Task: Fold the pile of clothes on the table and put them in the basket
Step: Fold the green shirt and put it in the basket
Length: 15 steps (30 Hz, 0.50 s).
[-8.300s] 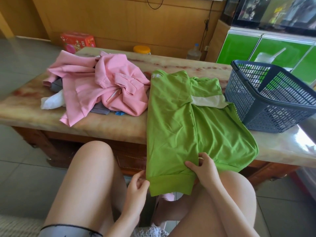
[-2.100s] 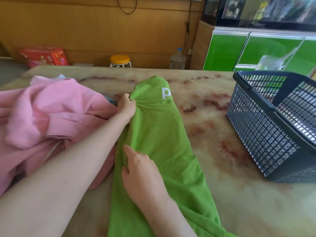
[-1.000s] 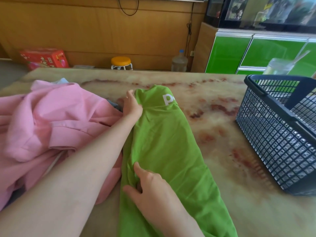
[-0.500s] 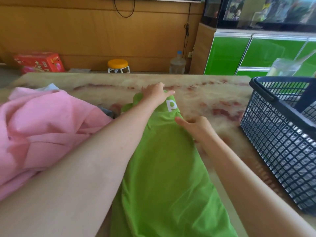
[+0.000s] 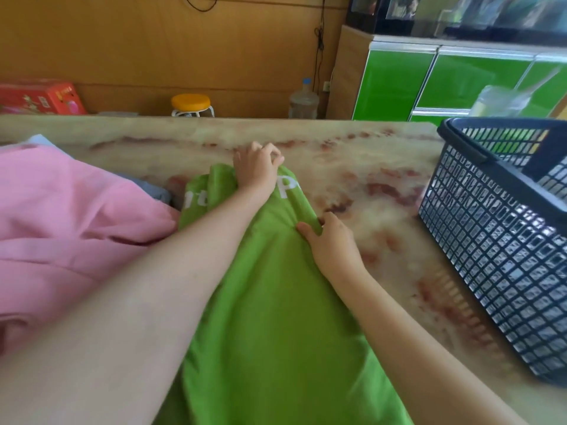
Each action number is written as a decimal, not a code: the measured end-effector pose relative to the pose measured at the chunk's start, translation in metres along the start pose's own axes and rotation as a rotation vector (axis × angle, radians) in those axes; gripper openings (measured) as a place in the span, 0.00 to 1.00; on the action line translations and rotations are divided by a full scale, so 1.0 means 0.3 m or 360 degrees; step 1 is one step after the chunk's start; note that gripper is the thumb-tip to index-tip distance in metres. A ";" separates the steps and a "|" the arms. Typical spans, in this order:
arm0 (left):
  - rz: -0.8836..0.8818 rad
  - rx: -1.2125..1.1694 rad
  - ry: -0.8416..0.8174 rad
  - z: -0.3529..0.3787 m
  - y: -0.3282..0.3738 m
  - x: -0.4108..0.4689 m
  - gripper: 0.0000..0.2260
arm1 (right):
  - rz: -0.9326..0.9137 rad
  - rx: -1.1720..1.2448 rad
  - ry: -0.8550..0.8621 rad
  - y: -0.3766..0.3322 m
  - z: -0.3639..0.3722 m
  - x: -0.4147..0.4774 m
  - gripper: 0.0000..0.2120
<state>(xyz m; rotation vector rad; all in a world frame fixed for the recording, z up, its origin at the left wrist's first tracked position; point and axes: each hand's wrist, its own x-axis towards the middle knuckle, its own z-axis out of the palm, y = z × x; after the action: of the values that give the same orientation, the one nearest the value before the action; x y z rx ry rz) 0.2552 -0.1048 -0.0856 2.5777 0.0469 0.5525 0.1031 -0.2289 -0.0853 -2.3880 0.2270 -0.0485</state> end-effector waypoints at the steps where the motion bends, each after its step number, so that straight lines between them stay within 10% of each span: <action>1: 0.0075 -0.0025 0.0045 -0.034 0.018 -0.002 0.11 | -0.0018 -0.0019 -0.0022 0.001 -0.009 -0.007 0.23; 7: 0.0373 -0.0031 -0.0205 -0.280 0.035 -0.244 0.13 | -0.0210 -0.0156 -0.0069 0.006 -0.126 -0.202 0.28; 15: 0.0577 -0.0489 -0.0892 -0.557 0.004 -0.905 0.11 | -0.0429 -0.0062 -0.0300 0.202 -0.267 -0.687 0.09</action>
<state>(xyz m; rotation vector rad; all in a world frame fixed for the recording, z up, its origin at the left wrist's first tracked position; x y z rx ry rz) -0.0595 -0.0642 -0.0544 2.3498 -0.6508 -0.0602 -0.1167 -0.2896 -0.0612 -2.4284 -0.1844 0.0557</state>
